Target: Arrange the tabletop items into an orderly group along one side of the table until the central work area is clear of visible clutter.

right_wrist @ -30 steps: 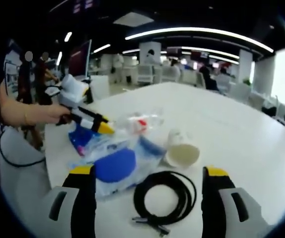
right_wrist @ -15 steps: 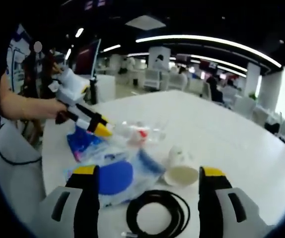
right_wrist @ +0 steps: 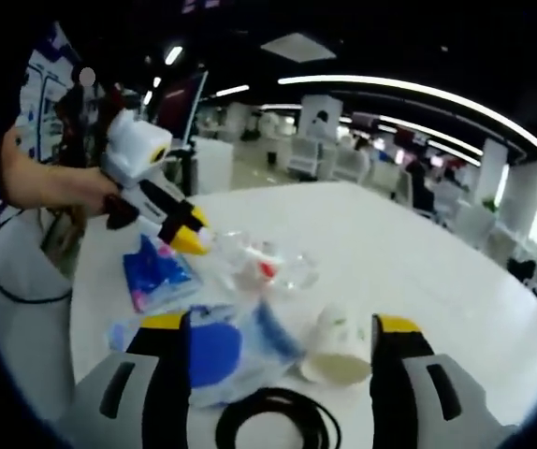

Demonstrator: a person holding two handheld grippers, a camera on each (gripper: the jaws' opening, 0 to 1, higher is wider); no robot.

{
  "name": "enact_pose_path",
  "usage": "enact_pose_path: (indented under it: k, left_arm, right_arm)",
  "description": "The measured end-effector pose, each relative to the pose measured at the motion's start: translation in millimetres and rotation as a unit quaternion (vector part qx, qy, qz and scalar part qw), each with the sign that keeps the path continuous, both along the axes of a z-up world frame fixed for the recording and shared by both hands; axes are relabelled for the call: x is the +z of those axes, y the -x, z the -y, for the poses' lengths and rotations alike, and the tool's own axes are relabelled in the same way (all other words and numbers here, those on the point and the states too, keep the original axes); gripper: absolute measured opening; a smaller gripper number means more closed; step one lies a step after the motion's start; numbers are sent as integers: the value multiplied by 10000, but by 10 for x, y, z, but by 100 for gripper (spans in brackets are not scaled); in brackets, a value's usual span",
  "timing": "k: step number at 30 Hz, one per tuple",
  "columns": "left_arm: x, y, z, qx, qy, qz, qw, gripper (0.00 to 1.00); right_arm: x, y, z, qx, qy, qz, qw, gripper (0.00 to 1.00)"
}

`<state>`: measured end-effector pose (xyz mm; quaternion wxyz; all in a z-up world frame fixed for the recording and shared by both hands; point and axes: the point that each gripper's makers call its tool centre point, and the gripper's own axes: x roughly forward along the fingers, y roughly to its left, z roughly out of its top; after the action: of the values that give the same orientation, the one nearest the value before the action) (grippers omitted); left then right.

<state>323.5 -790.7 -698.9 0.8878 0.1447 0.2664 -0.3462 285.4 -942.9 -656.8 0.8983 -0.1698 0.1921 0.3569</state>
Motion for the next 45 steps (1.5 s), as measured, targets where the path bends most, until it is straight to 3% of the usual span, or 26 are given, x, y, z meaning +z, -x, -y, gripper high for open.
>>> enact_pose_path:
  k: [9, 15, 30, 40, 45]
  left_arm:
    - [93, -16, -1, -124, -128, 57, 9998, 20]
    - [131, -15, -10, -329, -419, 138, 9985, 20]
    - [161, -48, -39, -566, -639, -20, 9963, 20]
    - [124, -32, -70, -638, -801, -112, 9947, 20]
    - [131, -38, -81, -715, -851, -132, 9937, 20]
  right_arm:
    - [-73, -167, -168, 465, 330, 177, 9982, 73]
    - [-163, -382, -262, 688, 425, 270, 9964, 73]
    - [-343, -628, -617, 1261, 743, 448, 9882, 74]
    - [-400, -722, -843, 1519, 681, 541, 9846, 73]
    - [-466, -819, -886, 1563, 901, 630, 9816, 73]
